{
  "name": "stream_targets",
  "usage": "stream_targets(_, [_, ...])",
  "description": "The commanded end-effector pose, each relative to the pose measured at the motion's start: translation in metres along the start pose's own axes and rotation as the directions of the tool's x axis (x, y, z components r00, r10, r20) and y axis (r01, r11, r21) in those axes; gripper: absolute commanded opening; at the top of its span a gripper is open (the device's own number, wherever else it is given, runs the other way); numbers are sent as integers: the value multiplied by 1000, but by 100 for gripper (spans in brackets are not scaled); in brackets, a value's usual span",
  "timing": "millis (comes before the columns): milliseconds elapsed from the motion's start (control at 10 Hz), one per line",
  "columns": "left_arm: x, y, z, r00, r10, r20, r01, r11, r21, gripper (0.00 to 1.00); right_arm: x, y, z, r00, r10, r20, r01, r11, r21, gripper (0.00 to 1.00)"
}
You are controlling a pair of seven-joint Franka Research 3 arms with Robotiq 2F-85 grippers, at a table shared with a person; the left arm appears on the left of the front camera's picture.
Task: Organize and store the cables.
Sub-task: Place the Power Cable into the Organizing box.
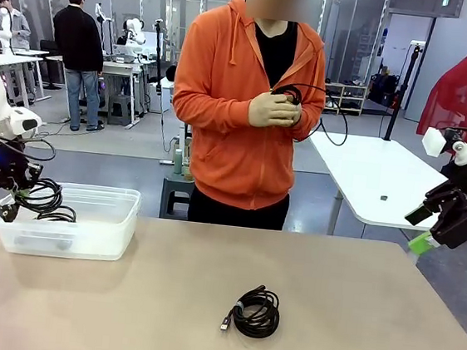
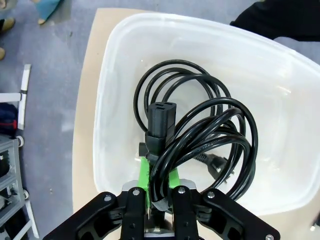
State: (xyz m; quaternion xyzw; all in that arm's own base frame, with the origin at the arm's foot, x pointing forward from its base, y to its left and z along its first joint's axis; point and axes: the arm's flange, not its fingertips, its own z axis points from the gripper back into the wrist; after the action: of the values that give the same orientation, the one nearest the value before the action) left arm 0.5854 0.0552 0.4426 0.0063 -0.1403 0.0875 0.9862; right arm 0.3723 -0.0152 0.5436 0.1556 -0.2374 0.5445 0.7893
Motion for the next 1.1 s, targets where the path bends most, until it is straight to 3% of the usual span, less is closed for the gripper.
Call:
stream_targets(0, [18, -3, -8, 999, 22, 24, -22, 1000, 4, 16, 3, -2, 0, 1000, -4, 3, 4, 1000, -7, 100])
stream_targets(400, [21, -15, -39, 999, 0, -36, 2, 999, 38, 16, 3, -2, 0, 1000, -4, 3, 4, 1000, -7, 100])
stream_targets(700, [22, -17, -42, 999, 18, -27, -17, 999, 34, 16, 3, -2, 0, 1000, -4, 3, 4, 1000, -7, 100])
stream_targets(1000, [20, -17, -35, 1000, 19, -20, -18, 999, 42, 60, 3, -2, 0, 1000, -4, 3, 4, 1000, -7, 100])
